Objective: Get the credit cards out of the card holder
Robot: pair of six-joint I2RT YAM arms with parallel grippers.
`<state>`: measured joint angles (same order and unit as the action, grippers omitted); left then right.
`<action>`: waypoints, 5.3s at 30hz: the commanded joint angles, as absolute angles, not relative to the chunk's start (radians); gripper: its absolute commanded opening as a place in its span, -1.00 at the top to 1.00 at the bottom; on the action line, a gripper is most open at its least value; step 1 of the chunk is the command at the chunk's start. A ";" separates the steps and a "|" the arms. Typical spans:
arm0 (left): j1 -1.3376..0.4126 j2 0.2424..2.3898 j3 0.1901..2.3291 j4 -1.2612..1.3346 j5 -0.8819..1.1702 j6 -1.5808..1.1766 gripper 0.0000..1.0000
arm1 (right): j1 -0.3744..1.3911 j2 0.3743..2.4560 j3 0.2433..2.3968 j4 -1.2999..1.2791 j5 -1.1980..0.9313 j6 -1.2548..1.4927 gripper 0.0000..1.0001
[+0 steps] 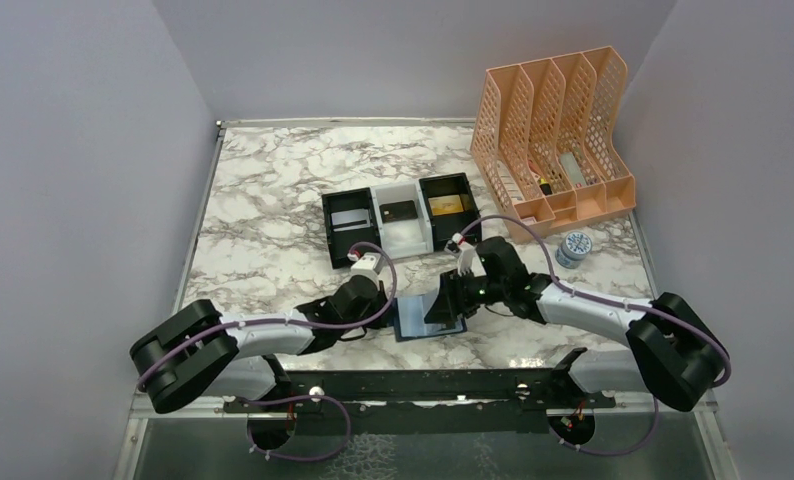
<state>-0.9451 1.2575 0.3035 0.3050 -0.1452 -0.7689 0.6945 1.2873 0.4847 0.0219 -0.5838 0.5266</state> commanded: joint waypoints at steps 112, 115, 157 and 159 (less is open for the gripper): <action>-0.963 1.311 0.469 0.232 0.015 -0.726 0.12 | 0.540 1.466 0.303 0.430 -0.727 0.787 0.98; -0.972 1.372 0.473 0.253 0.046 -0.717 0.12 | 0.540 1.458 0.307 0.417 -0.717 0.785 0.98; -1.046 1.283 0.496 0.267 0.043 -0.737 0.19 | 0.498 1.372 0.258 0.384 -0.700 0.791 0.98; -1.046 1.344 0.507 0.279 0.062 -0.736 0.27 | 0.498 1.377 0.257 0.390 -0.701 0.793 0.98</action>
<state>-1.0420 1.2652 0.5175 0.1532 -0.0624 -0.7513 0.5026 1.3617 0.2710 0.3370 -0.6918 0.7822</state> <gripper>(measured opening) 0.404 0.014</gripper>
